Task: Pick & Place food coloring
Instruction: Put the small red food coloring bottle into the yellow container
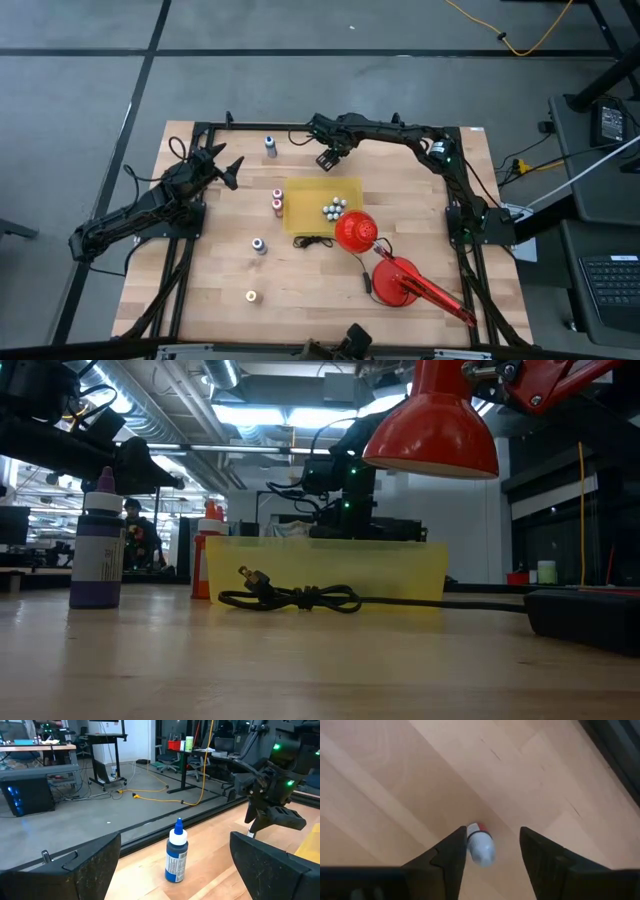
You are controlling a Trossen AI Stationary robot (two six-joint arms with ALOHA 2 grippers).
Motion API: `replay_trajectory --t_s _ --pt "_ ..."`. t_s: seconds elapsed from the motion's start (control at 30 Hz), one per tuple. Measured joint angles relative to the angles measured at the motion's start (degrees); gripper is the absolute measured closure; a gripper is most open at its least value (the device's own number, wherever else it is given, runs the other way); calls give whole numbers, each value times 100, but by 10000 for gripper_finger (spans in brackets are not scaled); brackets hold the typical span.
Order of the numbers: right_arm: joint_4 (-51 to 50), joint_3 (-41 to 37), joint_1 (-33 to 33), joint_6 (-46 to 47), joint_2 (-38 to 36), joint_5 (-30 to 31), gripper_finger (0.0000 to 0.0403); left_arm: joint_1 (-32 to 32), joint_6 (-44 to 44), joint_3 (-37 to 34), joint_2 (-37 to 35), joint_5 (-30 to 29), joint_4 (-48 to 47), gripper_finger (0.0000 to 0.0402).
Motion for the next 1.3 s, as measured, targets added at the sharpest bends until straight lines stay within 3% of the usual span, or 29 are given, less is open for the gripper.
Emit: replay_trajectory --t_s 0.6,0.83,1.07,1.3 --pt "-205 0 1 17 -4 0 342 0 2 -1 0 0 -1 37" --pt "-564 119 158 -133 -61 286 332 -1 1 -1 0 0 -1 37" --pt "-1054 818 511 -99 -87 462 345 0 0 -1 0 0 1 38" --pt "-1588 1641 1010 498 -92 761 338 -1 0 0 0 0 -1 37"
